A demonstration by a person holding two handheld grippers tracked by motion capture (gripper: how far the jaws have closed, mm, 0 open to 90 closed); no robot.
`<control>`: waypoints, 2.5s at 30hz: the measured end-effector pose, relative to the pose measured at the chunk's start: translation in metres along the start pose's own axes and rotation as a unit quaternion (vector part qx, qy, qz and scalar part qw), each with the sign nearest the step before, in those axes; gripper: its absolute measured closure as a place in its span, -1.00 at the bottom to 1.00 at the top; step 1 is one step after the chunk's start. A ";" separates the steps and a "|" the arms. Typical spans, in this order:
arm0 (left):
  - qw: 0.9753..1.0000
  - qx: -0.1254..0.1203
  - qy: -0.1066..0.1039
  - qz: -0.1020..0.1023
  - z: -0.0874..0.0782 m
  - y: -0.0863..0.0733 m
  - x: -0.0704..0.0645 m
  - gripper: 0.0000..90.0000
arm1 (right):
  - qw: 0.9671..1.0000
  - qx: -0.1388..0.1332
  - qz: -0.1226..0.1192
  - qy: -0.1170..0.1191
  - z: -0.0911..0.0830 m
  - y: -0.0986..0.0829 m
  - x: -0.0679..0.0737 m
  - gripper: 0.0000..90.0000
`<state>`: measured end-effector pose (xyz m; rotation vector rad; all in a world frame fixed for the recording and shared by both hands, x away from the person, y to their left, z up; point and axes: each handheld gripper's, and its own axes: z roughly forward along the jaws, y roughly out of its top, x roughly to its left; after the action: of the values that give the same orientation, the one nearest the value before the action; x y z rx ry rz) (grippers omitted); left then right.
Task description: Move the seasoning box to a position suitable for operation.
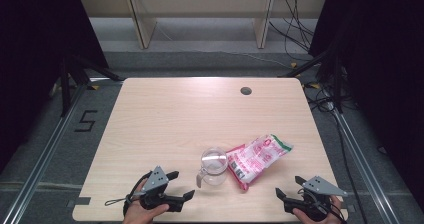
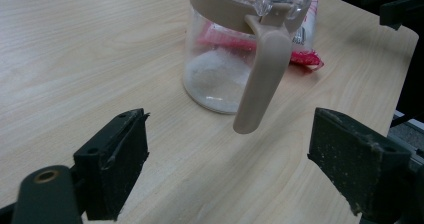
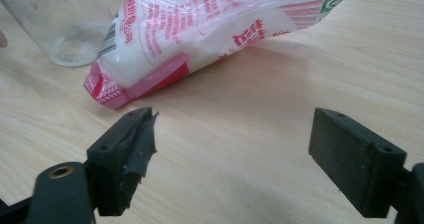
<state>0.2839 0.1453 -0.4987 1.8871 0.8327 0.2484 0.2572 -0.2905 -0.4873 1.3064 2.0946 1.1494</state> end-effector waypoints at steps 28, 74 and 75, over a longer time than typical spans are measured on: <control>0.998 -0.049 -0.023 0.034 0.020 0.022 -0.018 -0.01 | 1.000 -0.015 -0.005 0.002 -0.001 0.000 0.000 -0.52; 0.989 -0.030 0.089 0.118 0.033 0.033 0.018 0.61 | 1.000 -0.027 -0.004 0.008 -0.001 0.000 -0.002 -0.49; 0.989 -0.030 0.086 0.116 0.033 0.033 0.019 0.61 | 1.000 -0.026 0.002 0.011 -0.002 0.000 -0.002 -0.49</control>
<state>0.3292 0.1252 -0.4894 1.9238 0.7102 0.5806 0.2568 -0.2930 -0.4860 1.2795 2.0631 1.2167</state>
